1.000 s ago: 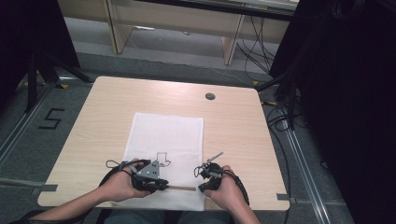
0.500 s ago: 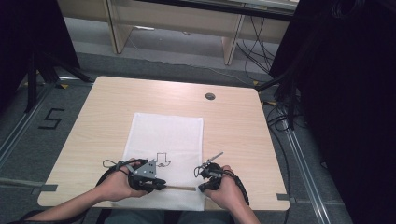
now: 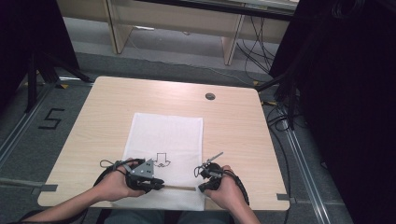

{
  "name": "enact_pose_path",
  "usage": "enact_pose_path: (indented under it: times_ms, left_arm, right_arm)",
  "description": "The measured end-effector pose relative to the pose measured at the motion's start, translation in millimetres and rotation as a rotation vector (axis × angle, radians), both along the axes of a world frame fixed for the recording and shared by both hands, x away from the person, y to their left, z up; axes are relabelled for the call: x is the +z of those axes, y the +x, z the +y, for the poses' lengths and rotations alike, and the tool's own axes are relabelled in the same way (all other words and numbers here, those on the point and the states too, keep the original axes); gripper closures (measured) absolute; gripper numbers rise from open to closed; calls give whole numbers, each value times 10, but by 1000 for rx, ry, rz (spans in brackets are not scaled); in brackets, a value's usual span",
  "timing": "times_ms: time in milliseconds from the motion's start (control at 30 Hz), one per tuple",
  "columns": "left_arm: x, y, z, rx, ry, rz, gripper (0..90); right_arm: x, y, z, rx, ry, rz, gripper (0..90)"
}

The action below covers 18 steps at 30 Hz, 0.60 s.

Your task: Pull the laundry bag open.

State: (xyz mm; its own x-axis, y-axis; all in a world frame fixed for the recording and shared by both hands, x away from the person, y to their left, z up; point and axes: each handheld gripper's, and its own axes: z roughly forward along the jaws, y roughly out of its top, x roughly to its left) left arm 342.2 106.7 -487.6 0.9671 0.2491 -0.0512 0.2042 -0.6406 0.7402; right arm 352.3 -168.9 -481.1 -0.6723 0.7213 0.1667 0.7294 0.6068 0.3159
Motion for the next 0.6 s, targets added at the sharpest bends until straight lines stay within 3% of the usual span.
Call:
enact_pose_path:
  times_ms: [600]
  left_arm:
    - [-5,-2,88,12,-3,3,821]
  right_arm:
    - [0,2,-1,0,1,1,900]
